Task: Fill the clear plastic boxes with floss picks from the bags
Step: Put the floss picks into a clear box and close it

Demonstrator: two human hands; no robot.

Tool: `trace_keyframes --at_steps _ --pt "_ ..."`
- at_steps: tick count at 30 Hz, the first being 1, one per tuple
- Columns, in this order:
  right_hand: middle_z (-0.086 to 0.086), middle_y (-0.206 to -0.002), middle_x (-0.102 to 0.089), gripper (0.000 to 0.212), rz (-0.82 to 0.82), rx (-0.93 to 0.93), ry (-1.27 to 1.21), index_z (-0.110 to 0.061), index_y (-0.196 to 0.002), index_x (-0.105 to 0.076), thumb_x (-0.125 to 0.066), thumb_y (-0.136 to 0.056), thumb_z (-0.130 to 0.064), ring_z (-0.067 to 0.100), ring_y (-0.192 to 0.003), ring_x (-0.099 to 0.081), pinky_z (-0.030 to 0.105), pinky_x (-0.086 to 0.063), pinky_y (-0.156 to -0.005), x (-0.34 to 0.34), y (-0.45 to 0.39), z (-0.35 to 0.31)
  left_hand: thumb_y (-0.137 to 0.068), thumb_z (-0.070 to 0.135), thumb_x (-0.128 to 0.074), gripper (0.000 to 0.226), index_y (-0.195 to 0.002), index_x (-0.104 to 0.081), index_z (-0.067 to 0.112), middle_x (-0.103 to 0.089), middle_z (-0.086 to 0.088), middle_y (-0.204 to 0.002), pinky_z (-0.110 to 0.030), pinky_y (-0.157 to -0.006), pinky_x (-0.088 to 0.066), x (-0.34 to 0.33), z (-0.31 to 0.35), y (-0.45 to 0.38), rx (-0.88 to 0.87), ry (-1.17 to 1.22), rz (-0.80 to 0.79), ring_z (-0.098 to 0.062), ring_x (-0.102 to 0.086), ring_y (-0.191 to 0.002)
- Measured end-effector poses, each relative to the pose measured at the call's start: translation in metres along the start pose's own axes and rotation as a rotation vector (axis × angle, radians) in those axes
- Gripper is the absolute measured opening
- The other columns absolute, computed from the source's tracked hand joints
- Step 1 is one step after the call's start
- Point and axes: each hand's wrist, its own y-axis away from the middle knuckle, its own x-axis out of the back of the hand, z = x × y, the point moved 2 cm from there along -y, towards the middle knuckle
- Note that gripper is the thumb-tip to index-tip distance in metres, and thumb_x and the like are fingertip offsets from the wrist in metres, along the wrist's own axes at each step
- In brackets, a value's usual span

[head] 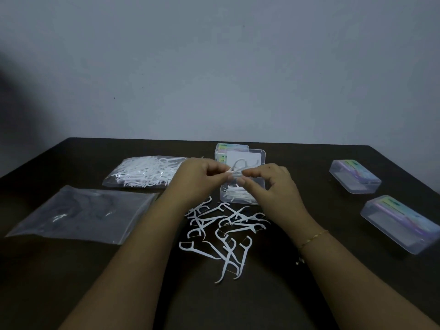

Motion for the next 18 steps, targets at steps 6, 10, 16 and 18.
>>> trace_keyframes --at_steps 6,10,16,18 --pt "-0.006 -0.096 -0.061 0.022 0.192 -0.12 -0.159 -0.021 -0.098 -0.068 -0.056 -0.091 -0.036 0.018 -0.103 -0.053 0.039 -0.049 -0.086 0.008 -0.004 0.01 -0.085 0.024 -0.069 0.026 -0.11 -0.071 0.017 -0.067 0.014 -0.091 -0.006 -0.071 -0.047 -0.02 0.003 -0.002 -0.101 0.271 0.358 0.006 -0.061 -0.082" --pt "-0.005 -0.096 -0.064 0.027 0.188 -0.158 -0.123 -0.024 -0.097 -0.069 -0.052 -0.091 -0.044 0.02 -0.102 -0.055 0.048 -0.049 -0.086 0.007 -0.007 0.017 -0.085 0.022 -0.07 0.026 -0.11 -0.071 0.015 -0.065 0.018 -0.091 -0.005 -0.077 -0.046 -0.034 -0.002 -0.004 -0.113 0.276 0.314 0.012 -0.06 -0.085" --pt "-0.007 -0.096 -0.063 0.043 0.119 -0.18 -0.086 -0.022 -0.109 -0.065 -0.051 -0.084 -0.054 0.018 -0.1 -0.056 0.048 -0.052 -0.084 -0.001 -0.008 0.022 -0.089 0.026 -0.064 0.031 -0.119 -0.066 0.018 -0.068 0.003 -0.11 -0.008 -0.082 -0.043 -0.04 -0.013 -0.01 -0.103 0.077 0.171 -0.001 -0.058 -0.096" --pt "-0.007 -0.093 -0.061 0.041 0.103 -0.185 -0.058 -0.021 -0.118 -0.061 -0.054 -0.087 -0.048 0.018 -0.099 -0.056 0.048 -0.052 -0.084 -0.003 -0.011 0.023 -0.09 0.026 -0.063 0.031 -0.121 -0.065 0.019 -0.067 0.002 -0.113 -0.014 -0.087 -0.042 -0.039 -0.015 -0.01 -0.096 0.03 0.133 -0.004 -0.057 -0.101"
